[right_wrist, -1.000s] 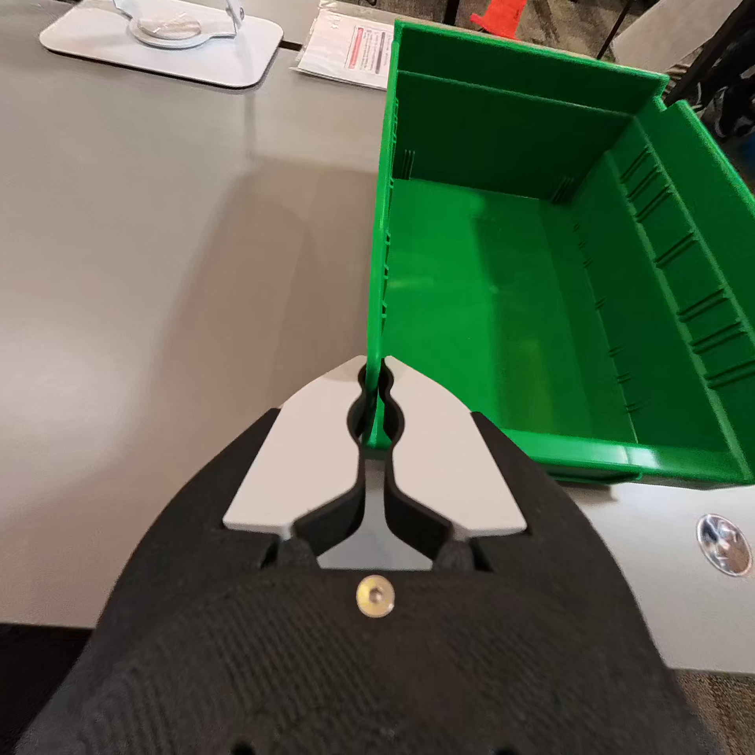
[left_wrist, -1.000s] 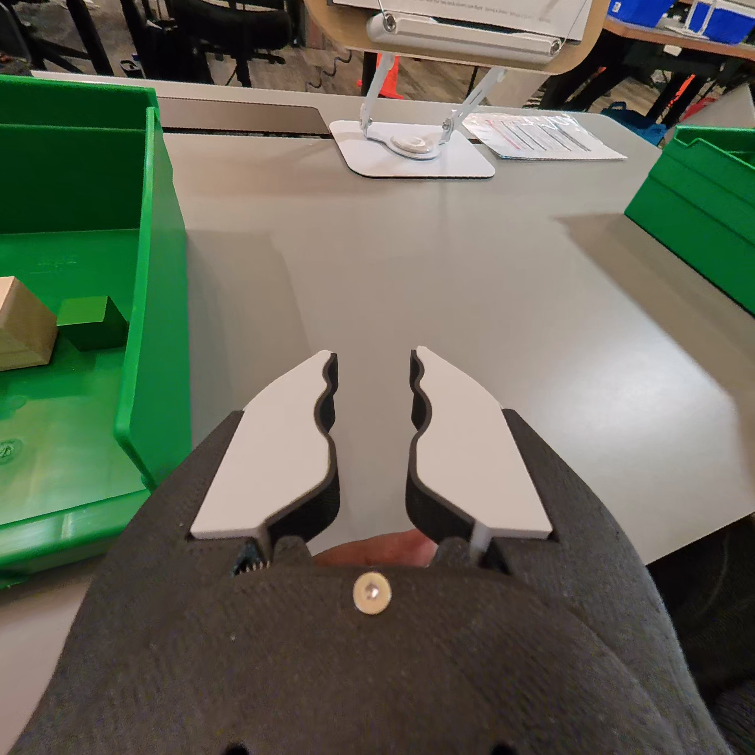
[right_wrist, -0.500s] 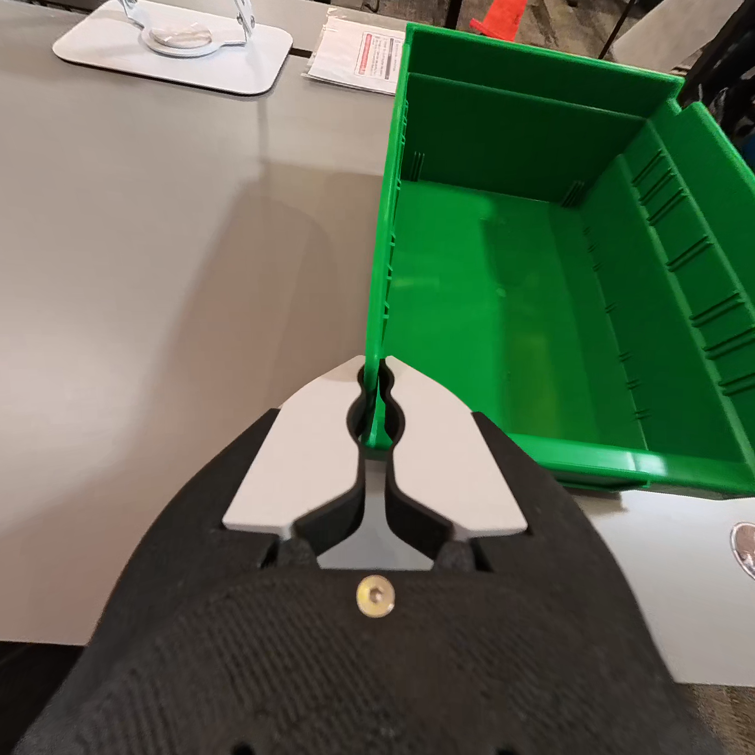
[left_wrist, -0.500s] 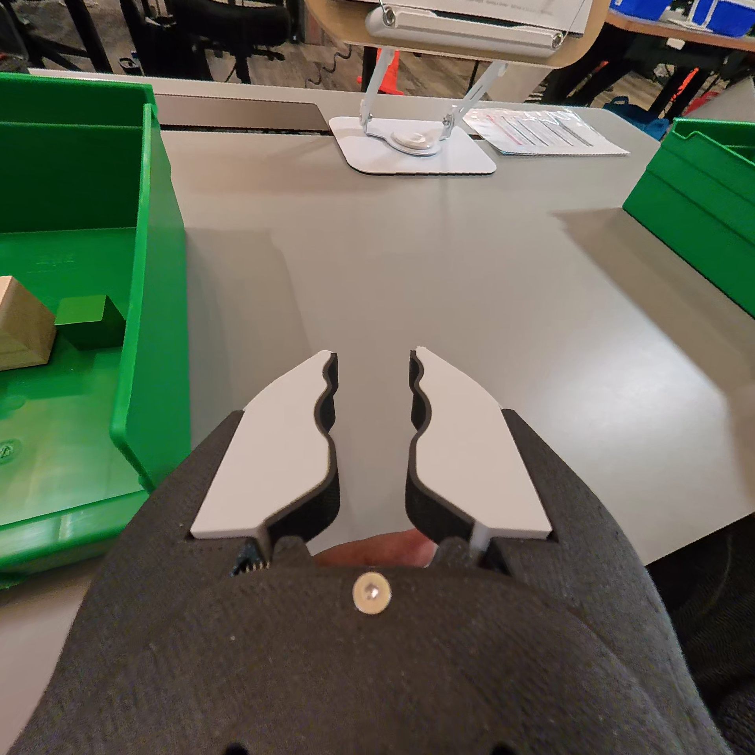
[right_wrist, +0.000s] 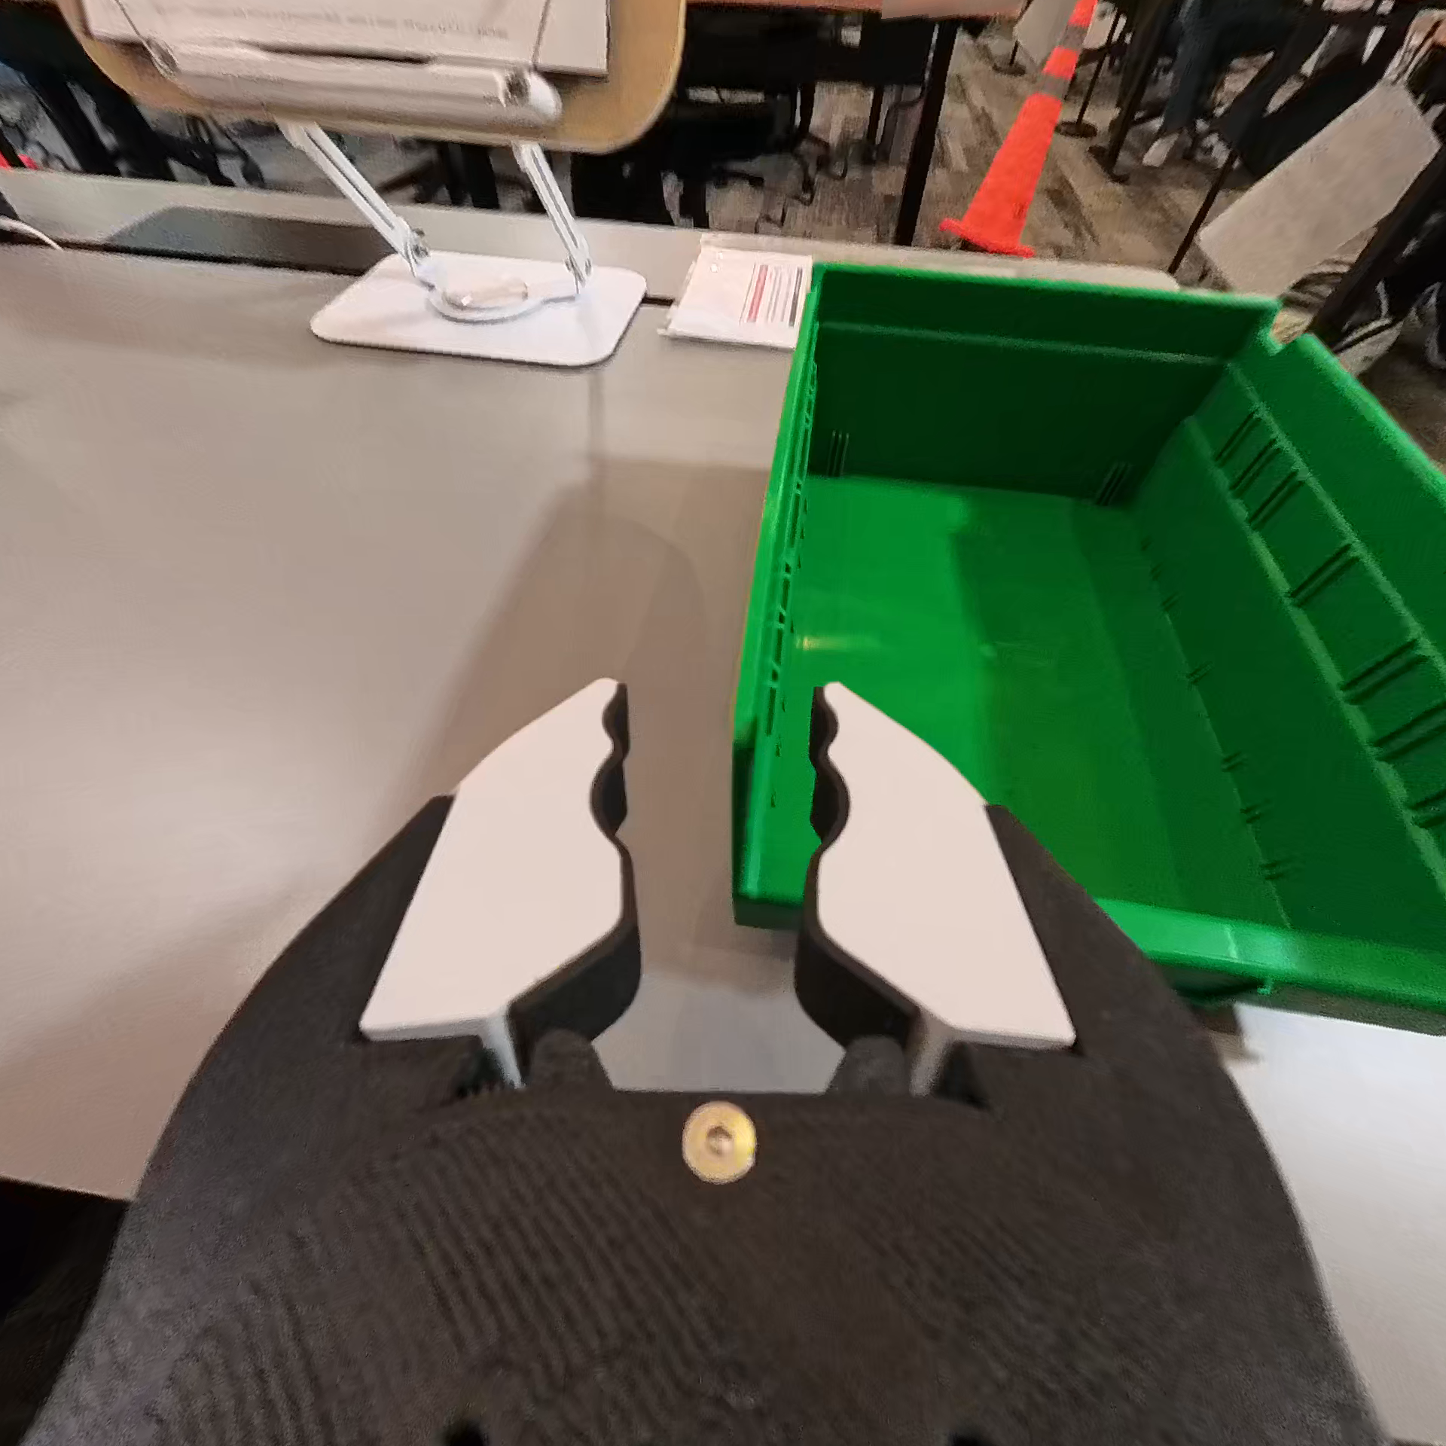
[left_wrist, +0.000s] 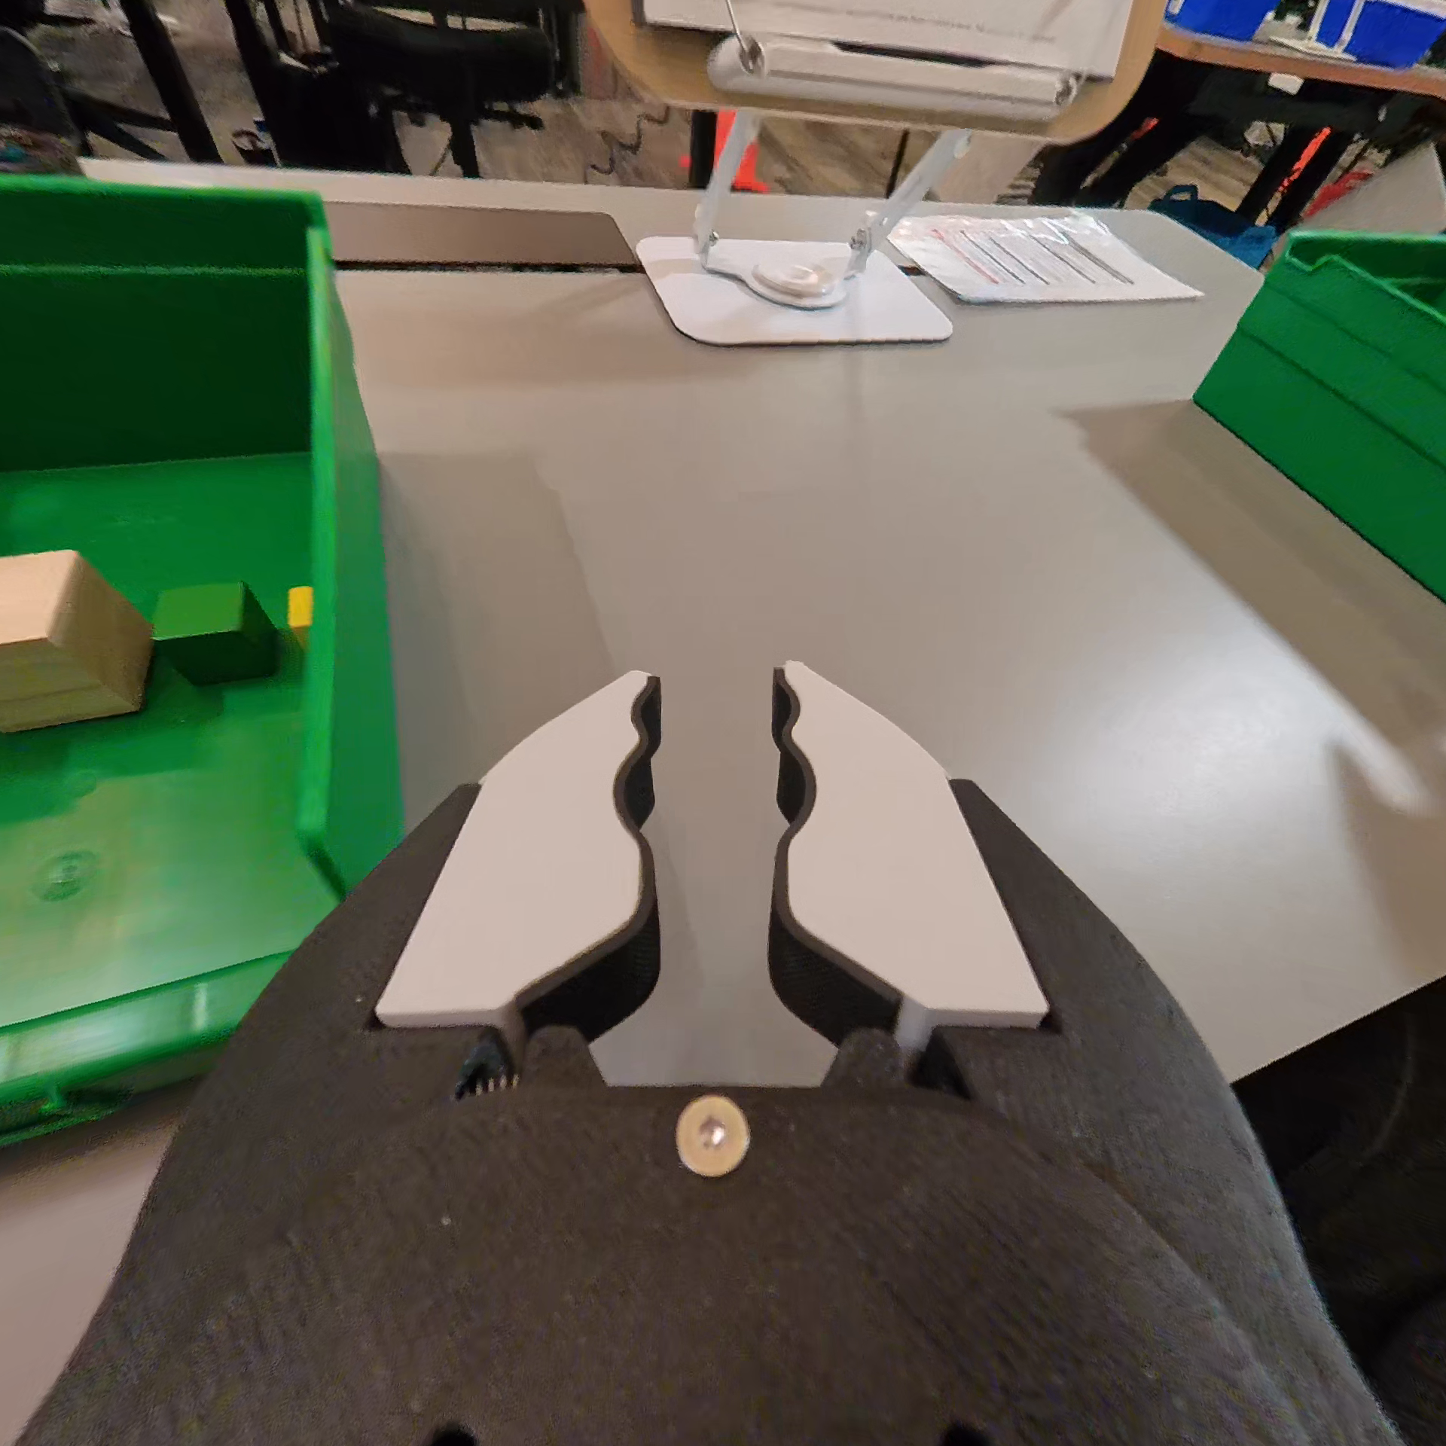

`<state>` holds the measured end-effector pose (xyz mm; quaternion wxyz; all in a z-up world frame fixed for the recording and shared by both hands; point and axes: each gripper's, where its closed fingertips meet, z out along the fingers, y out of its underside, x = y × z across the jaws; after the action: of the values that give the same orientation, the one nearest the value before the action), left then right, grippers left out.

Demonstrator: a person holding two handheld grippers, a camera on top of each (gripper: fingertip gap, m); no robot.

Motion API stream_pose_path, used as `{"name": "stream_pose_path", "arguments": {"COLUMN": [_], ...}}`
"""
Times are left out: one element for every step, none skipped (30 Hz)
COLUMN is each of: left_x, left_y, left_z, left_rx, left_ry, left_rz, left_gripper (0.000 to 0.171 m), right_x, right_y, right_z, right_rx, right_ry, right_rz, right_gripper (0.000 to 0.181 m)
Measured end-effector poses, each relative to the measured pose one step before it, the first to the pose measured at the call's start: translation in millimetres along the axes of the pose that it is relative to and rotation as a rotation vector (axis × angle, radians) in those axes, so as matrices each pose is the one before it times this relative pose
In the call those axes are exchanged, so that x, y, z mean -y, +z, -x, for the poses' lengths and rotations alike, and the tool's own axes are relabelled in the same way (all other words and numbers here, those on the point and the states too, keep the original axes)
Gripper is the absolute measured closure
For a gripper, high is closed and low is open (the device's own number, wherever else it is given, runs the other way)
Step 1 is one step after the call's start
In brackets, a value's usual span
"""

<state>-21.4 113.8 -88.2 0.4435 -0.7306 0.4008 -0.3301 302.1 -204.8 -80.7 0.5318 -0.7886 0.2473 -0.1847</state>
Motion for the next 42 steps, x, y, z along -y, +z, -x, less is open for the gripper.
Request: {"name": "stream_pose_path", "arguments": {"left_x": [4.45,6.58,8.11,8.2,6.7,5.41,4.72,4.44,4.11,3.84,2.92,1.93,-0.04,-1.85,-3.88,-5.52,-7.23,-7.07,-6.77,-7.3,-7.14,-6.59,-5.45,-4.3,-3.37,-2.82,-2.43,-1.93,-0.8,-0.12,-0.44,-0.7,-0.95,-1.06,-0.88,-0.37,-0.06,0.24,0.47,0.27,0.08,-0.17], "left_y": [-2.84,-3.39,-3.79,-3.69,-3.27,-3.03,-2.73,-2.73,-2.65,-2.61,-2.25,-1.74,-0.75,0.12,1.08,2.26,3.14,3.69,3.99,3.94,3.79,3.45,2.78,2.12,1.8,1.45,1.25,0.96,0.28,-0.24,-0.15,0.02,0.19,0.32,0.29,0.13,-0.12,-0.34,-0.33,-0.18,-0.04,0.02], "left_z": [1.95,-1.13,-2.92,-2.92,-1.41,0.36,3.61,6.45,7.9,9.3,11.24,10.24,8.92,8.09,7.67,6.11,4.81,4.15,1.92,-0.01,-1.23,-2.36,-2.34,-1.44,-0.72,-1.09,-0.71,0.8,1.31,1.74,1.05,0.54,0.06,0.04,-0.15,-0.67,0.02,-0.31,-0.36,-0.08,-0.08,-0.27], "left_rx": [-0.0042,-0.0246,-0.0346,-0.0317,-0.0197,-0.0078,0.0143,0.0333,0.0408,0.0494,0.0609,0.0524,0.0411,0.0351,0.0339,0.0241,0.0158,0.014,0.0006,-0.0091,-0.0138,-0.0178,-0.0127,-0.0039,0.0027,-0.0016,0.0005,0.0077,0.0102,0.0107,0.0047,0.001,-0.0014,-0.0003,-0.001,-0.0041,0.0011,-0.0006,-0.0016,0.0004,-0.0001,-0.0018], "left_ry": [-0.0012,-0.0057,-0.0153,-0.0241,-0.0246,-0.0151,-0.0042,0.0047,0.0102,0.0078,0.0029,0.0007,0.0015,0.0039,0.006,0.008,0.0098,0.0048,-0.0001,-0.0041,-0.0044,-0.0011,0.0032,0.0071,0.0096,0.0114,0.0069,0.0028,0.0057,0.007,0.0021,-0.0007,-0.0005,-0.0028,-0.0022,0.0007,0.0004,0.0033,0.0026,0.0005,0.0013,0.0013], "left_rz": [-0.021,-0.03531,-0.04377,-0.04036,-0.03086,-0.02558,-0.02149,-0.0215,-0.01893,-0.01665,-0.01078,-0.0046,0.006,0.01507,0.02471,0.03122,0.03803,0.03568,0.03332,0.03662,0.03796,0.03594,0.03084,0.02455,0.01883,0.01496,0.01315,0.01116,0.00548,0.00096,0.00166,0.00486,0.00757,0.00723,0.00459,0.00242,0.00101,-0.002,-0.00309,-0.00209,-0.00001,0.00063], "left_gripper": [0.142,0.14,0.138,0.136,0.133,0.129,0.126,0.122,0.12,0.118,0.117,0.116,0.114,0.112,0.11,0.108,0.106,0.104,0.104,0.104,0.104,0.104,0.104,0.104,0.104,0.107,0.111,0.115,0.121,0.129,0.133,0.136,0.138,0.139,0.139,0.14,0.14,0.141,0.141,0.141,0.142,0.142], "right_x": [5.28,5.86,6.22,6.54,6.66,6.51,6.31,6.11,5.96,4.62,2.25,-0.49,-2.64,-3.68,-4.29,-4.46,-3.92,-2.94,-2.29,-2.08,-1.81,-1.51,-0.94,-0.91,-0.94,-0.8,-0.57,-0.62,-0.42,-0.46,-0.37,-0.36,-0.4,-0.47,-0.38,-0.23,-0.22,-0.39,-0.29,-0.18,-0.04,-0.22], "right_y": [-2.16,-2.41,-2.54,-2.65,-2.67,-2.7,-2.55,-2.38,-1.98,-1.19,-0.01,0.96,1.82,2.21,2.65,2.64,2.47,1.9,1.51,1.19,0.9,0.59,0.32,0.25,0.27,0.23,0.27,0.22,0.27,0.19,0.3,0.2,0.3,0.19,0.21,0.02,0.06,0.1,0.03,0.0,-0.02,0.04], "right_z": [0.56,0.98,1.32,1.83,2.55,3.18,3.84,5.06,6.25,7.86,9.35,9.12,8.44,8.18,7.11,5.13,4.12,3.19,1.62,1.04,0.62,-0.44,-0.73,-0.6,-0.41,-0.42,0.14,0.31,0.23,0.29,0.36,0.25,0.36,0.33,0.36,0.34,0.23,0.08,0.1,0.32,0.19,0.18], "right_rx": [-0.0058,-0.0063,-0.0062,-0.006,-0.0038,-0.0025,-0.0002,0.0057,0.0107,0.021,0.0302,0.0303,0.0272,0.0296,0.0269,0.0189,0.0177,0.0156,0.0095,0.0082,0.0083,0.0026,0.0011,0.0023,0.0025,0.002,0.0041,0.0036,0.0021,0.0023,0.002,0.0011,0.001,0.0014,0.001,0.0007,0.0005,0.0004,0.001,0.0024,0.0024,0.0017], "right_ry": [-0.0036,-0.0077,-0.0099,-0.0099,-0.0098,-0.0102,-0.0105,-0.0097,-0.0044,0.0038,0.0078,0.0077,0.0074,0.0065,0.0046,0.0024,0.0004,0.0013,0.004,0.0052,0.0057,0.0066,0.0064,0.0064,0.007,0.0073,0.0063,0.0052,0.0035,0.0017,0.0007,0.0,-0.0006,-0.0011,-0.0014,-0.0014,-0.0012,-0.0005,0.0005,0.0015,0.0028,0.0034], "right_rz": [-0.0275,-0.0286,-0.0289,-0.0305,-0.0318,-0.0314,-0.0293,-0.0274,-0.0285,-0.0236,-0.0131,0.0001,0.0086,0.0112,0.0154,0.0176,0.0155,0.0108,0.0079,0.0073,0.0072,0.0059,0.0032,0.0029,0.0034,0.0021,0.002,0.0024,0.0016,0.0018,0.002,0.0017,0.0023,0.0026,0.0019,0.0011,0.0011,0.0018,0.0017,0.0007,0.0004,0.0012], "right_gripper": [0.134,0.133,0.132,0.131,0.132,0.132,0.133,0.133,0.134,0.135,0.135,0.135,0.135,0.136,0.136,0.136,0.137,0.137,0.138,0.139,0.139,0.139,0.14,0.14,0.141,0.141,0.141,0.141,0.142,0.142,0.143,0.143,0.143,0.143,0.143,0.144,0.144,0.144,0.145,0.145,0.145,0.145]}}
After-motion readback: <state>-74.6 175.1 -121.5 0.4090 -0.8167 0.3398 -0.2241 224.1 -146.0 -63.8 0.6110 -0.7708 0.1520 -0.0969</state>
